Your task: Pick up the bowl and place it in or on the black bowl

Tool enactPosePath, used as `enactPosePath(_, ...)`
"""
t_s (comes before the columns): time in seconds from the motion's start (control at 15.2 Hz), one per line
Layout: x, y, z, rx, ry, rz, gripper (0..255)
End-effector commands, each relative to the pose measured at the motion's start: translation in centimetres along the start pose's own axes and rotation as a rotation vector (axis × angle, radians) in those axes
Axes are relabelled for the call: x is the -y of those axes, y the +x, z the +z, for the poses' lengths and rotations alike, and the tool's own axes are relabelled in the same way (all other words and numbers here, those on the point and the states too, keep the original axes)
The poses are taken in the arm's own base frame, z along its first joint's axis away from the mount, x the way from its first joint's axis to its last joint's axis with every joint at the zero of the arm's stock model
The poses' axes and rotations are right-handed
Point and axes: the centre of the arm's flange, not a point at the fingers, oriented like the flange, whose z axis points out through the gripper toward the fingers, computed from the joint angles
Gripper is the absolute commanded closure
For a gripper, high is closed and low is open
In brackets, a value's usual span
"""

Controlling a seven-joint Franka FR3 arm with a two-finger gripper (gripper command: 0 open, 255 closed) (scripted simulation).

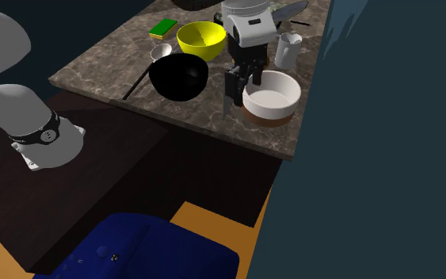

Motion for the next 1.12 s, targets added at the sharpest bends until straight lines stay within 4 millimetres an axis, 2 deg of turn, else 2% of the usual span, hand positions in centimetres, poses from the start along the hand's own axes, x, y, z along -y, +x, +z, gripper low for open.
enactPosePath(0.0, 1.8, 0.9, 1.6, 0.002, 0.001, 0.001, 0)
enactPosePath(0.13, 3.5, 1.5, 3.0, 0.004, 0.002, 0.001, 0)
enactPosePath(0.59, 3.5, 1.5, 6.7, 0.004, 0.002, 0.001, 0)
enactPosePath(1.06, 3.5, 1.5, 7.0, 0.004, 0.002, 0.001, 0)
